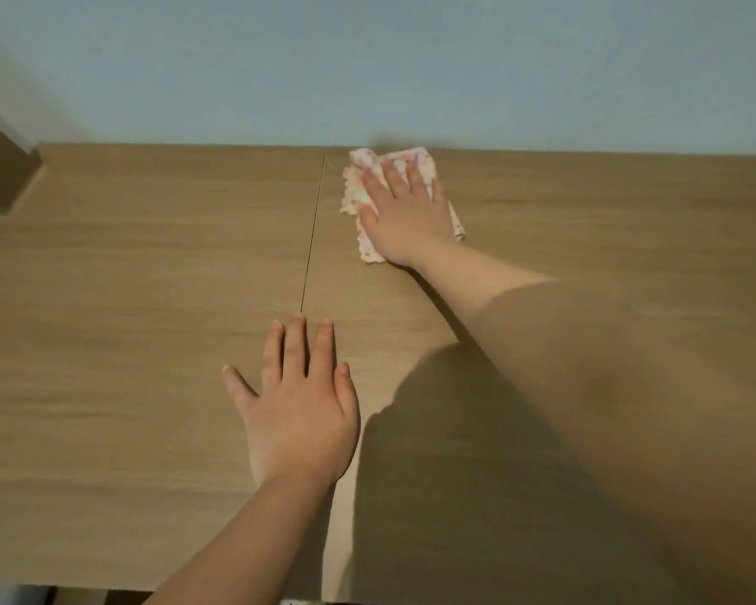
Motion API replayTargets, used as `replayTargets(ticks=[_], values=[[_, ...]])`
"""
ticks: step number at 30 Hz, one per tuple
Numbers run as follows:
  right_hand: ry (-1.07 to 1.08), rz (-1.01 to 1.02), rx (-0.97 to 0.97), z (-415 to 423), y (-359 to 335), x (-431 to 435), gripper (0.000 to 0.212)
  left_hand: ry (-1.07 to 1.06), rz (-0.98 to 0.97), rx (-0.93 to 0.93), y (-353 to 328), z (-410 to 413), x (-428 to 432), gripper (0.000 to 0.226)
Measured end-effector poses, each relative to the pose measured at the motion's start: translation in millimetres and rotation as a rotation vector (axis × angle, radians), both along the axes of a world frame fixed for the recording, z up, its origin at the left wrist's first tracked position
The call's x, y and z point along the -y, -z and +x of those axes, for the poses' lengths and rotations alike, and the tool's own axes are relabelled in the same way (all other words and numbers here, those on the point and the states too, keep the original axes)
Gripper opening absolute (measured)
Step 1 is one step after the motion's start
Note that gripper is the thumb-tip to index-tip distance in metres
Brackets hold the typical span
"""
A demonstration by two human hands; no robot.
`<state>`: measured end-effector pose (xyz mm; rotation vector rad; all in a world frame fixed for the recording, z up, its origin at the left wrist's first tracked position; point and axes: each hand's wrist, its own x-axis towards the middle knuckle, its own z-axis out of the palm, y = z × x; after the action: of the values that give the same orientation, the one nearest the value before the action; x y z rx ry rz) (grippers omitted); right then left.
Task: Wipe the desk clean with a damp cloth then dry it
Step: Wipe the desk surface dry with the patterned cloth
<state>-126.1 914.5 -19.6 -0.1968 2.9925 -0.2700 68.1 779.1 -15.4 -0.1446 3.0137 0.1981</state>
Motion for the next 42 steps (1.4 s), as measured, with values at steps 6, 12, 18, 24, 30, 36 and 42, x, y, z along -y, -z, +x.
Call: replayTargets(ticks=[6, 12, 18, 24, 30, 36, 42], values=[[0.168, 0.025, 0.013, -24.7, -2.9, -13.4, 0.055, -0.006, 0.001, 0.009, 1.6, 0.1, -0.3, 0.062], [0.414, 0.060, 0.011, 7.9, -4.6, -121.9, 0.057, -0.006, -0.015, -0.001, 0.0, -0.7, -0.7, 0.067], [0.560, 0.053, 0.084, 65.1, -4.8, -122.9, 0.058, -0.016, -0.008, 0.029, -3.9, 0.0, -2.4, 0.056], [-0.203, 0.042, -0.019, 162.4, -8.1, -7.6, 0.056, -0.020, 0.012, 0.013, -4.8, 2.0, -1.7, 0.051], [0.390, 0.138, -0.039, 167.1, -0.6, -140.3, 0.058, -0.011, 0.004, -0.012, -1.5, 1.3, -0.3, 0.051], [0.153, 0.046, -0.014, 226.6, -1.2, -45.0, 0.063, 0.001, -0.011, -0.030, -1.1, 0.6, -1.6, 0.050], [-0.004, 0.033, 0.005, 277.4, -4.8, -48.9, 0.058, 0.088, -0.018, 0.109, -5.4, 1.3, 5.5, 0.054]])
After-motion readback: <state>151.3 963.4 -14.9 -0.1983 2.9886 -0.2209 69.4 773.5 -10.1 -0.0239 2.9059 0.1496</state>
